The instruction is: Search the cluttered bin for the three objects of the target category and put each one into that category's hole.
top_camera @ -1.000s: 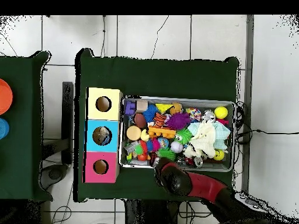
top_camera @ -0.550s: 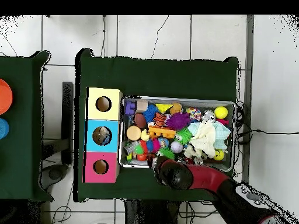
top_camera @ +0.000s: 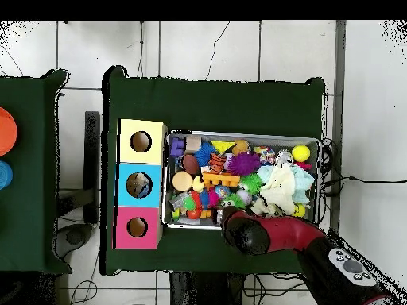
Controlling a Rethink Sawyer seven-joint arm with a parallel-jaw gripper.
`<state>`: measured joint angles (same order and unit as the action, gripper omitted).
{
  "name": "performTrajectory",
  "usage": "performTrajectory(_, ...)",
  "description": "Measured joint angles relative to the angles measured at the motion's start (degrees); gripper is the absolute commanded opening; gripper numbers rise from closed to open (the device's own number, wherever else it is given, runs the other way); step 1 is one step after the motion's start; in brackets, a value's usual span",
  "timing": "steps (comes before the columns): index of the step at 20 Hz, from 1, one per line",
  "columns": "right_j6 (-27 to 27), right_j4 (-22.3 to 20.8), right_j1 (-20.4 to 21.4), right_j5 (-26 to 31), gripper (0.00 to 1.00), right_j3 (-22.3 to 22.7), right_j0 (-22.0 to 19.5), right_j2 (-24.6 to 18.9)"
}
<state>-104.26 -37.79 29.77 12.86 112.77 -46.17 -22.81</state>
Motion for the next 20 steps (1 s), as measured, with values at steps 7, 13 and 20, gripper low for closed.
performTrajectory(7,0.0,-2.8,0.2,4.0,1.0,-1.4,-1.6,-2.5)
performTrajectory(13,0.0,-4.4,0.8,4.5,1.0,-1.5,-1.7,-4.0)
performTrajectory(20,0.0,-5.9,1.9,6.5,1.0,-2.0,-1.8,-5.4)
